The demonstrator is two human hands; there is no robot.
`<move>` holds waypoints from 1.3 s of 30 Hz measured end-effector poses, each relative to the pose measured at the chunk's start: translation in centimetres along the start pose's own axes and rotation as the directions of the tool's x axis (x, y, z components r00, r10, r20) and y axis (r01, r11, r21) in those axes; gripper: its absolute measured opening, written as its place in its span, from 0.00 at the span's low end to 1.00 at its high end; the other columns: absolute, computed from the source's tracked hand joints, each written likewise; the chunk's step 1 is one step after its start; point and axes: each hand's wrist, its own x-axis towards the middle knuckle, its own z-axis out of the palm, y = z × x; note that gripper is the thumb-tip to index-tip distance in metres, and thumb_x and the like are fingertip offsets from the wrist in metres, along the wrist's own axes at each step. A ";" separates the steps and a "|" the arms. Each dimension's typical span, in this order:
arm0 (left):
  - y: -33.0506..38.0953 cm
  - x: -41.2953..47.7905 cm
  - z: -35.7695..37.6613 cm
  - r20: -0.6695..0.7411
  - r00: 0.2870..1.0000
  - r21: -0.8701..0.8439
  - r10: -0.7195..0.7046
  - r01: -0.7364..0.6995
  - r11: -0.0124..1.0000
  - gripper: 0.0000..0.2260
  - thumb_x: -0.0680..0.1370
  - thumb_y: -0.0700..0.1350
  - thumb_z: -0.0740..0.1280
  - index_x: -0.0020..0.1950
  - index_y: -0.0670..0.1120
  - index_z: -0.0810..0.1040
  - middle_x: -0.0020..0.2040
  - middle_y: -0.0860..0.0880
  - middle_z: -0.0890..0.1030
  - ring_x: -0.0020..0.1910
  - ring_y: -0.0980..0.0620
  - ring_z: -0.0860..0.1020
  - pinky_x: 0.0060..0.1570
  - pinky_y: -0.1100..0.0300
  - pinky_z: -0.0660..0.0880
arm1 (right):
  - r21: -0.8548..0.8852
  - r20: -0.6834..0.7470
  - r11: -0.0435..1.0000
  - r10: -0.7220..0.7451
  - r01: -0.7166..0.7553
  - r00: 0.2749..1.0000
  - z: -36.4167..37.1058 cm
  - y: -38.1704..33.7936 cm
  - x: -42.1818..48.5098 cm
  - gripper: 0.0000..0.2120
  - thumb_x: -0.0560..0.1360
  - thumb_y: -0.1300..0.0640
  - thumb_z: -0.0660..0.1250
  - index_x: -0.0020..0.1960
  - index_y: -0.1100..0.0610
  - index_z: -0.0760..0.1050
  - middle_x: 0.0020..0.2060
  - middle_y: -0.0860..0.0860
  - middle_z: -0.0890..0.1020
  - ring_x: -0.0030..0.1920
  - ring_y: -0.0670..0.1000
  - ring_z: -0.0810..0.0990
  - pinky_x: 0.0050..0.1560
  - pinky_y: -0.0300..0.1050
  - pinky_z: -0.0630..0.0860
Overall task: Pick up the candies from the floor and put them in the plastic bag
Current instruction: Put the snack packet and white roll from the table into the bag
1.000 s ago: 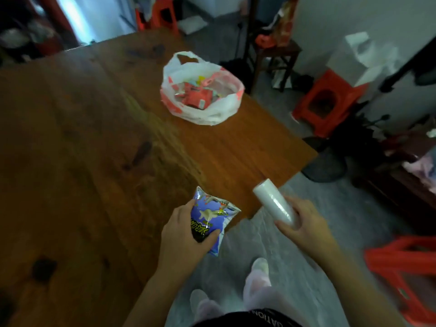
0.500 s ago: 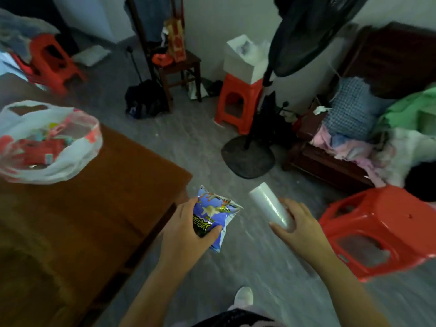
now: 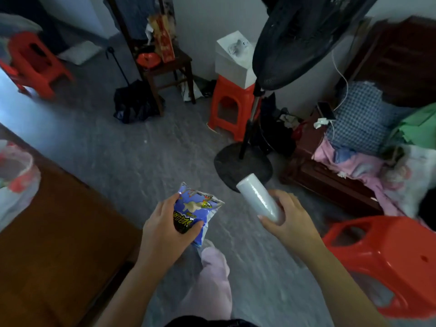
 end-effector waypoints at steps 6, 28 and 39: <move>-1.3 11.5 -0.5 -0.092 0.991 -0.088 -0.095 0.087 0.992 0.32 0.65 0.47 0.76 0.65 0.43 0.69 0.58 0.44 0.75 0.55 0.44 0.75 0.54 0.49 0.70 | -0.030 0.100 0.996 -0.078 0.081 0.992 0.4 -4.7 12.9 0.26 0.68 0.50 0.70 0.63 0.50 0.64 0.56 0.50 0.71 0.50 0.52 0.74 0.50 0.50 0.74; -8.8 32.8 -9.9 -0.540 0.621 -0.322 -0.568 0.471 0.821 0.37 0.59 0.63 0.65 0.63 0.46 0.70 0.53 0.54 0.74 0.52 0.52 0.75 0.54 0.53 0.72 | 0.253 0.402 0.799 -0.599 0.545 0.692 15.3 -28.3 48.9 0.23 0.67 0.56 0.70 0.60 0.51 0.70 0.50 0.53 0.73 0.46 0.49 0.73 0.44 0.39 0.68; -14.0 30.0 -14.8 -0.643 0.171 -0.470 -0.746 0.681 0.561 0.33 0.63 0.57 0.71 0.65 0.47 0.68 0.59 0.48 0.76 0.56 0.48 0.74 0.55 0.52 0.71 | 0.368 0.653 0.620 -0.703 0.693 0.282 26.3 -39.5 50.8 0.25 0.67 0.52 0.71 0.62 0.50 0.66 0.56 0.51 0.72 0.51 0.50 0.73 0.49 0.41 0.70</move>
